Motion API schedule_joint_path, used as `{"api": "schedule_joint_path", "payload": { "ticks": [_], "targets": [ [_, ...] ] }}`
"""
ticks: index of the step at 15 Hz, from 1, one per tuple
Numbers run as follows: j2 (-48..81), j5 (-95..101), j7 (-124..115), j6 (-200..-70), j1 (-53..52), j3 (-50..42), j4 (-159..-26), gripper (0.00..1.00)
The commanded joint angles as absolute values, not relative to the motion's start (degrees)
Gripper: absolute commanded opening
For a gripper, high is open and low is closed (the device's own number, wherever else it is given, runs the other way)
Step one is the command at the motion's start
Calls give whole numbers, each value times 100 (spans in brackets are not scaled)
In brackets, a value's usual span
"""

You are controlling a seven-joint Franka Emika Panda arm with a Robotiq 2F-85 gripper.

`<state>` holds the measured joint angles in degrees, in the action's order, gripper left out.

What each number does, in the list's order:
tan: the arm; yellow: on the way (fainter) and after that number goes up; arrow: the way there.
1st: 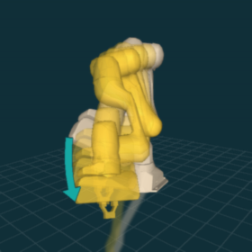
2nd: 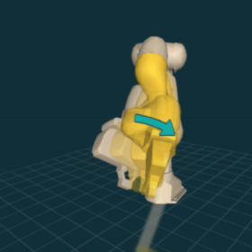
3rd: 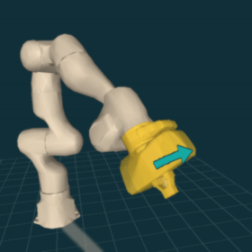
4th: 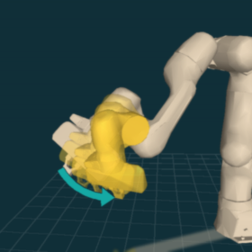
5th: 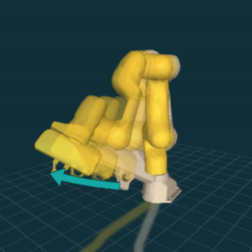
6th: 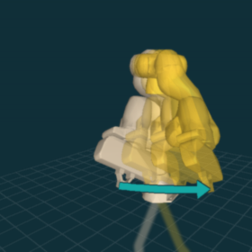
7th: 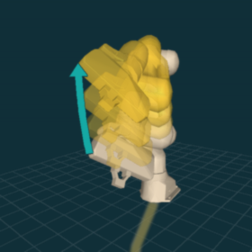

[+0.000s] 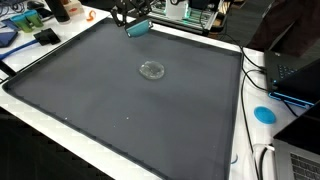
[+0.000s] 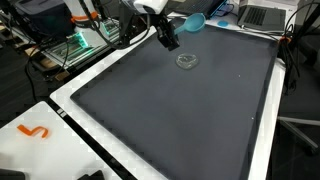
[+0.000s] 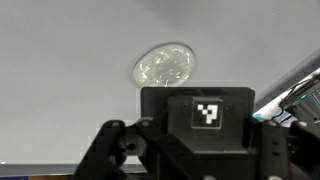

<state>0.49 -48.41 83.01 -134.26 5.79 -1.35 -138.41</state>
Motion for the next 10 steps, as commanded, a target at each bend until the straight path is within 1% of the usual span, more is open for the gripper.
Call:
{"api": "schedule_joint_path", "payload": {
  "ticks": [1,10],
  "targets": [
    [-254,-4969,8225,-13678,411,-154,-14147,28],
    [-412,-4844,7909,-13943,224,-124,-14357,28]
  ]
}}
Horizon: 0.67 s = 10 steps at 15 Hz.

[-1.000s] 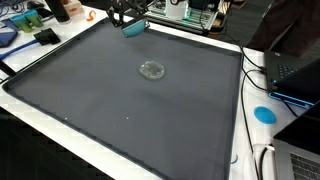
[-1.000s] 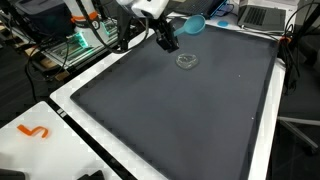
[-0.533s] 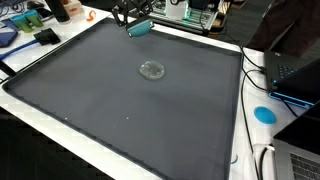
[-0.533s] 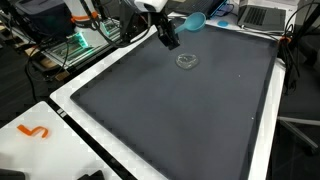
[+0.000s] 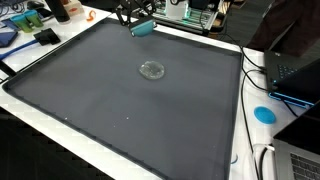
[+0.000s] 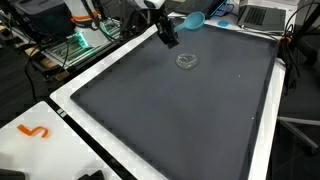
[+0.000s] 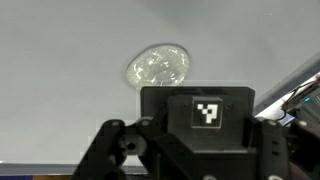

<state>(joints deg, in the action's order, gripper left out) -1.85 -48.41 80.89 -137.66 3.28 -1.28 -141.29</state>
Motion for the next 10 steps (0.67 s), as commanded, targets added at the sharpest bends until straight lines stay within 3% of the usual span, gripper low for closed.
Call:
{"api": "schedule_joint_path", "payload": {
  "ticks": [1,10],
  "targets": [
    [-427,-4808,7832,-14005,197,-111,-14379,28],
    [-515,-4313,6824,-14334,13,3,-14447,28]
  ]
}}
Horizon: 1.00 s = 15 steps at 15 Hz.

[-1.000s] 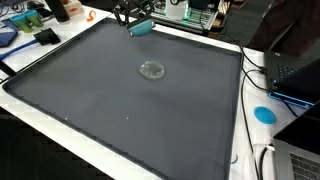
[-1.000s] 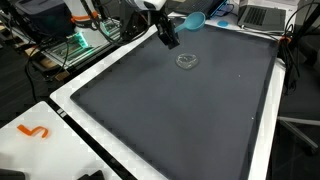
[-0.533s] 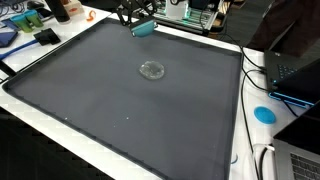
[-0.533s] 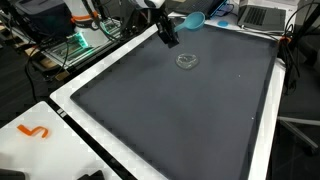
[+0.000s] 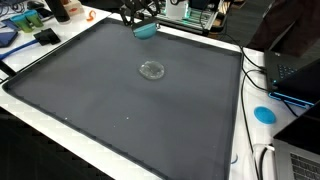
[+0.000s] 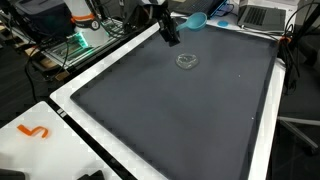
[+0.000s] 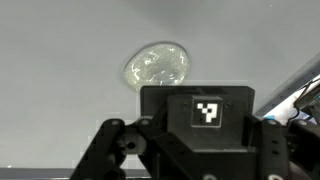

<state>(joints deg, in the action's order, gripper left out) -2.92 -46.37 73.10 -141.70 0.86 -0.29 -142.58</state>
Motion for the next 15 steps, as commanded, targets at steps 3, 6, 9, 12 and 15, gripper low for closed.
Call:
{"api": "schedule_joint_path", "payload": {
  "ticks": [3,6,9,12,15],
  "targets": [
    [-563,-3841,6275,-14331,-31,38,-14426,28],
    [-630,-3284,5683,-14284,-75,53,-14406,28],
    [-730,-2797,5192,-14239,-139,61,-14382,28],
    [-843,-2251,4904,-14259,-197,78,-14374,28],
    [-957,-1791,4911,-14105,-247,45,-14308,28]
  ]
}}
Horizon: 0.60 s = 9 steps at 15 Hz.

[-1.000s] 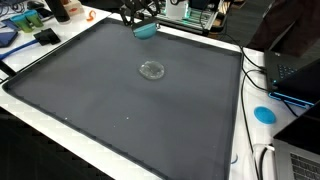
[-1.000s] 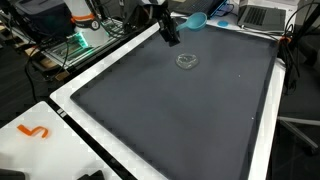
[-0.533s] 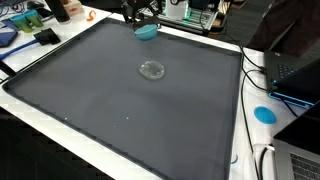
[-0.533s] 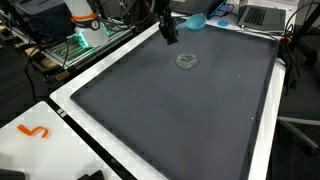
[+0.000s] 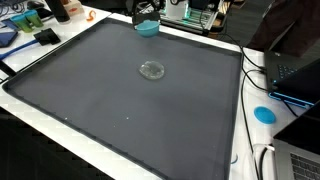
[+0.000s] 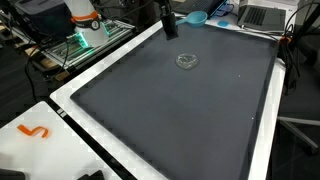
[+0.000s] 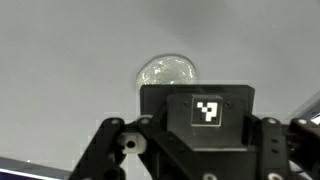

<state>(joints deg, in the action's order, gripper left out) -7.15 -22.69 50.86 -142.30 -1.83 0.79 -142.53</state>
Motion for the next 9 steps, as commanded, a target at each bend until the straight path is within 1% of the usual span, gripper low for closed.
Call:
{"api": "schedule_joint_path", "payload": {
  "ticks": [1,5,9],
  "targets": [
    [-981,-1638,4899,-14027,-256,39,-14267,28],
    [-1067,-1199,4367,-13566,-270,67,-14027,28],
    [-1140,-950,3424,-12637,-312,126,-13582,28]
  ]
}}
